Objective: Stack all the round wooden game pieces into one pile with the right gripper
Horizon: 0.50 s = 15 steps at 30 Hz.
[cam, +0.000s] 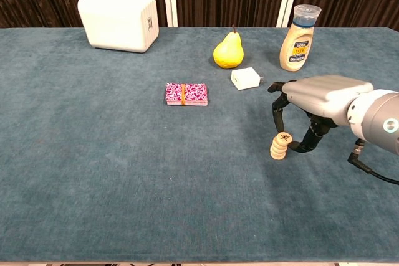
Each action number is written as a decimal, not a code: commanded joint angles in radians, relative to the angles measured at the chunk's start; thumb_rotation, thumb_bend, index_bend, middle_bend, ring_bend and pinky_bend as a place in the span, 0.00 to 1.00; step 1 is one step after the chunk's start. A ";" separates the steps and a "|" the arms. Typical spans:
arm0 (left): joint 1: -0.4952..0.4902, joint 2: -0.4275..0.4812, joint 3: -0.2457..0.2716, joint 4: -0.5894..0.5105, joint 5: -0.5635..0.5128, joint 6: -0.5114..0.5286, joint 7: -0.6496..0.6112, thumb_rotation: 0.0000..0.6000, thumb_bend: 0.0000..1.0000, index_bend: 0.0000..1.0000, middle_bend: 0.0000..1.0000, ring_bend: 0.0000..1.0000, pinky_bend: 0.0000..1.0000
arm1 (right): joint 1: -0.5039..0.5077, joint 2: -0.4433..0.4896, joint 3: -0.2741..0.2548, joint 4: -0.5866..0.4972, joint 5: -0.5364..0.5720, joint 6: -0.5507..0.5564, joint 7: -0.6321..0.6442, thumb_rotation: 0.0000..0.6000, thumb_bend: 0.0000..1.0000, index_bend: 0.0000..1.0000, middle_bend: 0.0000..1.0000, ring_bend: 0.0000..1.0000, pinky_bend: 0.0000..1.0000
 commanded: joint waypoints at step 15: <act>-0.002 0.000 0.000 0.000 -0.003 -0.004 0.003 1.00 0.09 0.00 0.00 0.00 0.05 | 0.013 -0.006 0.005 -0.003 0.022 0.009 -0.018 1.00 0.38 0.48 0.00 0.00 0.00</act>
